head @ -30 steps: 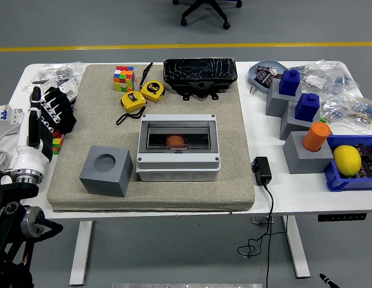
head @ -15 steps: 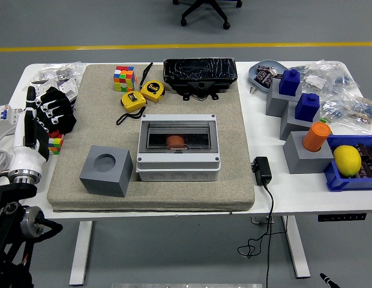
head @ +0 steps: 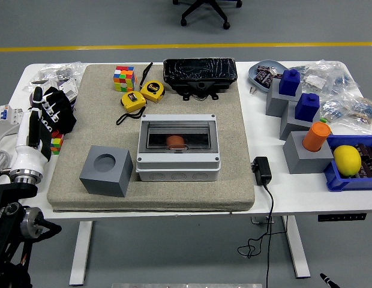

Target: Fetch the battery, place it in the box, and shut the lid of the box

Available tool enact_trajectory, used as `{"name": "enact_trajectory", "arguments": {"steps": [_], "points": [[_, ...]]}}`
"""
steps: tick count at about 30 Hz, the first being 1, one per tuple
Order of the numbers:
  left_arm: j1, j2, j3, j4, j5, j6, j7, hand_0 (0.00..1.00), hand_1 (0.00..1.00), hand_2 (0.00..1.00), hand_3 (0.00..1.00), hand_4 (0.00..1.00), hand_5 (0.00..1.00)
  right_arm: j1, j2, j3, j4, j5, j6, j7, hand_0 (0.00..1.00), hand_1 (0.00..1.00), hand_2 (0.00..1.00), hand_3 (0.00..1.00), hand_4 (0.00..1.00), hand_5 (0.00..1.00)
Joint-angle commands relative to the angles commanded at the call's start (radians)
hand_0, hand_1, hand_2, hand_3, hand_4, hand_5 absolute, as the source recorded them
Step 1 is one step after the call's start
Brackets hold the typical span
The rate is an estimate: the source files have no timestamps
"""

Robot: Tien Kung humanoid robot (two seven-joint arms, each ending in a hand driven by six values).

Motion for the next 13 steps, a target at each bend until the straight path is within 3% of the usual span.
{"name": "enact_trajectory", "arguments": {"steps": [2,7,8,13], "points": [[0.000,0.000,-0.001,0.000,0.011,-0.003,0.004,0.807,0.848,0.788,0.843,0.998,0.957,0.000,0.000,0.001,0.000,0.000,0.000,0.000,0.776,0.709,0.712,0.756,0.998,0.998],[0.001,0.000,-0.001,-0.001,-0.001,-0.007,0.002,0.807,0.848,0.788,0.843,0.998,0.957,-0.001,0.001,-0.001,0.000,0.001,0.000,0.000,0.776,0.709,0.712,0.756,0.998,0.998],[0.001,0.000,-0.001,-0.001,0.000,-0.011,0.004,0.794,0.791,0.745,0.827,0.998,0.952,0.000,0.002,0.001,0.000,-0.001,0.000,0.000,0.776,0.706,0.709,0.756,0.998,0.998],[0.000,0.000,-0.001,-0.002,0.000,-0.012,0.006,0.794,0.791,0.745,0.827,0.998,0.952,0.000,0.001,0.001,0.000,-0.001,0.000,-0.001,0.776,0.706,0.709,0.756,0.998,0.998]]}}
